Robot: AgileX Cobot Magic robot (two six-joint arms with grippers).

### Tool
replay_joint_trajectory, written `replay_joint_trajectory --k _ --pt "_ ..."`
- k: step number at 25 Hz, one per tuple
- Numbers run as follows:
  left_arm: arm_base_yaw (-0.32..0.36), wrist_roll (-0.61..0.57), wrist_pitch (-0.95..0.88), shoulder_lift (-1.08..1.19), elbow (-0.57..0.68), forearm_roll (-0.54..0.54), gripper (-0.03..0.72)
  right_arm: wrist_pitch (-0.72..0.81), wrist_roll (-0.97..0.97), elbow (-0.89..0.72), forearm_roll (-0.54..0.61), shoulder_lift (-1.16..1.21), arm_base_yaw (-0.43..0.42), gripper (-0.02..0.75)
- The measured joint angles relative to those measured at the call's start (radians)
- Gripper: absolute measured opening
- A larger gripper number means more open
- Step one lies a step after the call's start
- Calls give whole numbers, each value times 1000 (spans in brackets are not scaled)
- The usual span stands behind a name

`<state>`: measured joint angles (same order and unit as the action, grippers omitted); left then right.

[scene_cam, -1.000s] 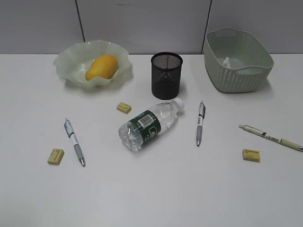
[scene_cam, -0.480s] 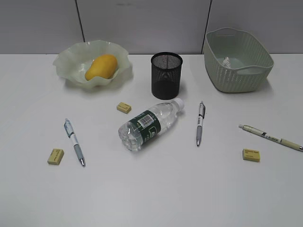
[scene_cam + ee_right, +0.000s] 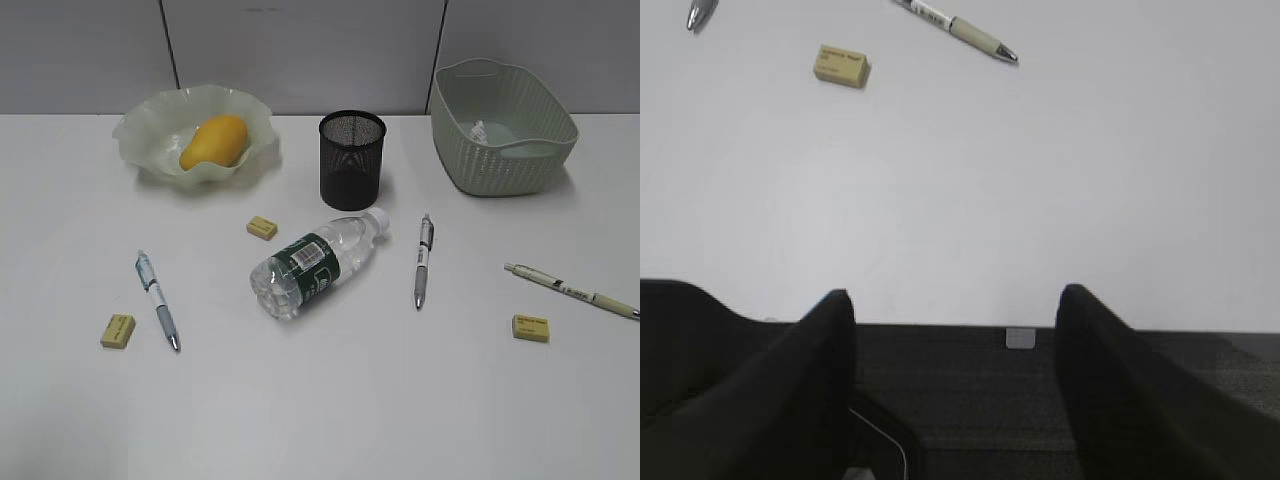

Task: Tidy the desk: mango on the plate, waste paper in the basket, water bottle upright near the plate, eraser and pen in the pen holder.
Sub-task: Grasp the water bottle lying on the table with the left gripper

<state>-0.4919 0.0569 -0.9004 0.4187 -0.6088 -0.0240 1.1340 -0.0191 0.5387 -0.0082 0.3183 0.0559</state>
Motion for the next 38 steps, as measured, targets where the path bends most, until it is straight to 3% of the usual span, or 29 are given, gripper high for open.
replay_joint_trajectory --k 5,14,22,28,35,38 --pt "0 -68 56 286 -99 18 519 -63 0 -23 -3 0 0 496" --pt "-11 -205 86 839 -442 101 519 -73 -3 -25 -6 0 0 495" --pt "-142 -253 81 1188 -724 99 519 -73 -3 -25 -6 0 0 495" --pt "-191 -257 -74 1455 -977 93 522 -73 -3 -25 -6 0 0 495" --pt "-195 -257 -131 1668 -1181 93 664 -74 -3 -25 -6 0 0 495" --pt "-195 -257 -115 1716 -1216 94 683 -74 -3 -25 -6 0 0 495"
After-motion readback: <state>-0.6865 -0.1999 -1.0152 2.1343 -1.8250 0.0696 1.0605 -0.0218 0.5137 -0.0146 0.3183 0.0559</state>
